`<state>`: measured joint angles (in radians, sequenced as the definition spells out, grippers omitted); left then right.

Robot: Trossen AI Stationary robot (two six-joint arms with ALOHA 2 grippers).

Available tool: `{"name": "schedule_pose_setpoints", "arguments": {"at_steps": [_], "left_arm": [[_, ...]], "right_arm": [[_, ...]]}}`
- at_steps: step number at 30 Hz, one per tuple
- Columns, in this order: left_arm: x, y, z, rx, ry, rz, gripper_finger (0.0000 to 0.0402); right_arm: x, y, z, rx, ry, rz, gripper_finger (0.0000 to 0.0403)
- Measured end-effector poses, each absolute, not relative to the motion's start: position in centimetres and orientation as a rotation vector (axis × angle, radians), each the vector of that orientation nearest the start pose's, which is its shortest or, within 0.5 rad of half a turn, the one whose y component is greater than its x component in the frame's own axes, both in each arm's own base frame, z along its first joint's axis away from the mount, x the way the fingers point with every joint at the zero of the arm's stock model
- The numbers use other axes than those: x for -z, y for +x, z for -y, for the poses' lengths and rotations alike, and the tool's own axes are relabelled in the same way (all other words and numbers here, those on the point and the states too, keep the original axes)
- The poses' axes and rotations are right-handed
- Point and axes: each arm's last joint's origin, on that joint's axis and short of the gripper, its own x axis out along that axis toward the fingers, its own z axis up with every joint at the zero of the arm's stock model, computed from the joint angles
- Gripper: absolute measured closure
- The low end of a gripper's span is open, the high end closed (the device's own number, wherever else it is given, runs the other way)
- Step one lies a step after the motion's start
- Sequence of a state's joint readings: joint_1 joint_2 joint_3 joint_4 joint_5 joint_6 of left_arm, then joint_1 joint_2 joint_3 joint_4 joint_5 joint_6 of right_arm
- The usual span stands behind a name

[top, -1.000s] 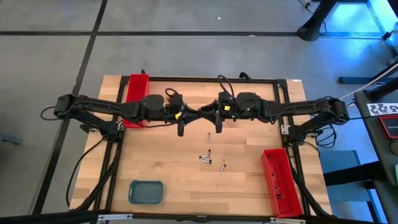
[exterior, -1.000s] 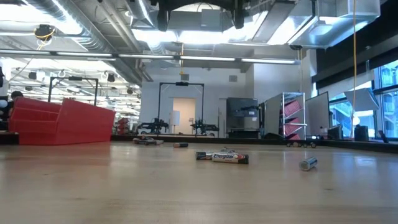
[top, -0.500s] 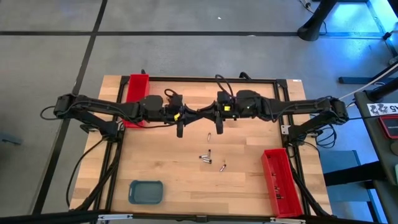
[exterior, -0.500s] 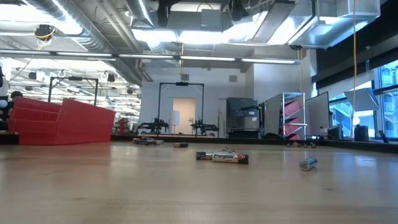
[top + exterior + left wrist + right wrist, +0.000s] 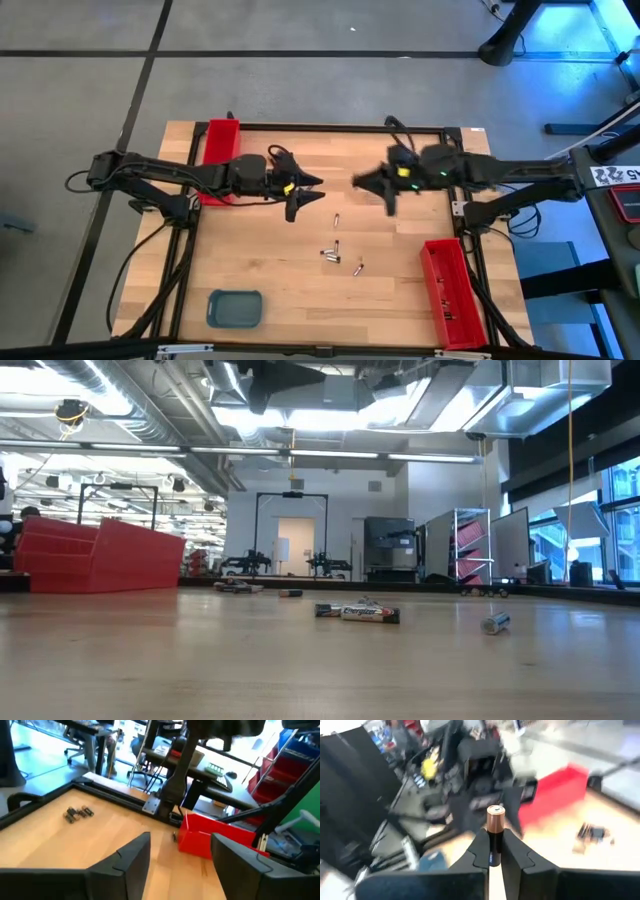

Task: Sort batteries
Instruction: Put the small black battery into the bottom red bin

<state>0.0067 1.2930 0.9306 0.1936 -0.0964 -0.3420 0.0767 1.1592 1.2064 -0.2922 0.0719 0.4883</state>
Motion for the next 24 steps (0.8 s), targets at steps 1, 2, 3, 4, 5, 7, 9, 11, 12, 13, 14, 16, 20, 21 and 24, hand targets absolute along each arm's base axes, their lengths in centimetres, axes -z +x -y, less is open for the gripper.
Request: {"name": "schedule_pose_setpoints", "arguments": {"at_steps": [1, 2, 3, 4, 5, 7, 9, 11, 12, 13, 14, 16, 20, 21, 24], "left_arm": [[-30.9, 29.3, -0.5, -0.132, -0.332, -0.159, 0.0203], [-30.9, 29.3, -0.5, -0.134, -0.331, -0.165, 0.0202], [-30.9, 29.3, -0.5, -0.134, -0.326, -0.169, 0.0201], [-30.8, 29.3, -0.5, -0.134, -0.323, -0.173, 0.0201], [-30.8, 29.3, -0.6, -0.136, -0.319, -0.175, 0.0201], [-30.8, 29.3, -0.8, -0.14, -0.302, -0.179, 0.02], [-30.7, 29.2, -1.1, -0.149, -0.295, -0.18, 0.02], [-30.8, 29.2, -1.5, -0.163, -0.295, -0.177, 0.02], [-30.8, 29.2, -1.7, -0.17, -0.296, -0.176, 0.02], [-30.8, 29.2, -1.9, -0.178, -0.298, -0.175, 0.02], [-30.8, 29.2, -2.1, -0.186, -0.3, -0.174, 0.02], [-30.8, 29.2, -2.5, -0.199, -0.302, -0.171, 0.02], [-30.8, 29.1, -3.1, -0.217, -0.305, -0.168, 0.0199], [-30.8, 29.1, -3.2, -0.221, -0.307, -0.167, 0.0199], [-30.8, 29.1, -3.4, -0.228, -0.321, -0.165, 0.0199]], "right_arm": [[-39.3, 24.1, -2.3, 0.042, 0.484, -0.28, 0.0387], [-39.2, 23.3, -2.9, 0.027, 0.498, -0.328, 0.0387], [-38.9, 22.6, -3.6, 0.011, 0.513, -0.387, 0.0387], [-38.5, 21.9, -4.4, -0.011, 0.526, -0.451, 0.0387], [-38.1, 21.2, -5.2, -0.03, 0.538, -0.519, 0.0387], [-37.2, 19.9, -6.8, -0.066, 0.554, -0.67, 0.0387], [-36.0, 18.5, -8.4, -0.099, 0.561, -0.843, 0.0387], [-34.7, 17.1, -10.0, -0.137, 0.57, -1.014, 0.0387], [-34.0, 16.5, -10.8, -0.157, 0.576, -1.092, 0.0387], [-33.3, 15.8, -11.6, -0.175, 0.578, -1.162, 0.0387], [-32.6, 15.1, -12.3, -0.191, 0.578, -1.226, 0.0387], [-31.3, 13.8, -13.6, -0.203, 0.577, -1.313, 0.0387], [-28.8, 11.9, -15.1, -0.161, 0.543, -1.405, 0.0387], [-28.2, 11.7, -15.2, -0.137, 0.532, -1.416, 0.0387], [-26.5, 11.2, -15.4, -0.083, 0.488, -1.449, 0.0387]]}}
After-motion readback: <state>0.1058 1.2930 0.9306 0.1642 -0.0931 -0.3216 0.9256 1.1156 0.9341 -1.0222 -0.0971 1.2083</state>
